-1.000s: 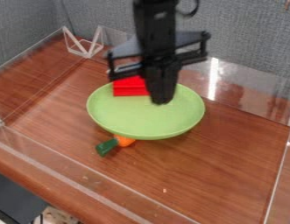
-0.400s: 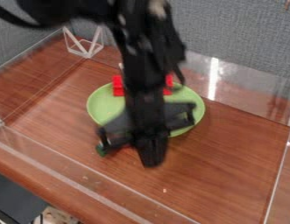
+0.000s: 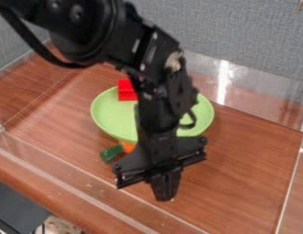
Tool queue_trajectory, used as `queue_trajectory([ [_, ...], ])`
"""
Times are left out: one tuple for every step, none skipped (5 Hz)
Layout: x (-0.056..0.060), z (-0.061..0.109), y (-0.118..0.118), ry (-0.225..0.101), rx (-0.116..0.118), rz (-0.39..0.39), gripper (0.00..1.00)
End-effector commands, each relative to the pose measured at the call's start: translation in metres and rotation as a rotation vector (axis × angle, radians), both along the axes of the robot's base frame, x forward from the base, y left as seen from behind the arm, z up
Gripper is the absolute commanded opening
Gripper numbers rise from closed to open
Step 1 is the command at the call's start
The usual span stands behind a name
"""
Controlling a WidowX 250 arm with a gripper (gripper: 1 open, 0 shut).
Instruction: Put the red object on the green plate
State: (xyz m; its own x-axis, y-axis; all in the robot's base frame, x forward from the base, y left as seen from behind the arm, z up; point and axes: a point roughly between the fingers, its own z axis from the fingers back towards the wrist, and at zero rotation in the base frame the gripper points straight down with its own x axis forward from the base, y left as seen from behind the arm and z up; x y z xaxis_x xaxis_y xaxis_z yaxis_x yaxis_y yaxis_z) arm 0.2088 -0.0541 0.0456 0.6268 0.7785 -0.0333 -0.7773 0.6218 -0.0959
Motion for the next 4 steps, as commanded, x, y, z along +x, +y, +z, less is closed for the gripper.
queue_trajectory([
  [0.008, -0.006, 0.005, -0.009, -0.019, 0.041, 1.0],
  [0.013, -0.004, 0.01, -0.006, -0.025, 0.033, 0.0],
  [0.017, 0.001, 0.014, -0.008, -0.037, 0.022, 0.0],
  [0.009, 0.008, -0.002, -0.012, -0.053, -0.03, 0.0],
])
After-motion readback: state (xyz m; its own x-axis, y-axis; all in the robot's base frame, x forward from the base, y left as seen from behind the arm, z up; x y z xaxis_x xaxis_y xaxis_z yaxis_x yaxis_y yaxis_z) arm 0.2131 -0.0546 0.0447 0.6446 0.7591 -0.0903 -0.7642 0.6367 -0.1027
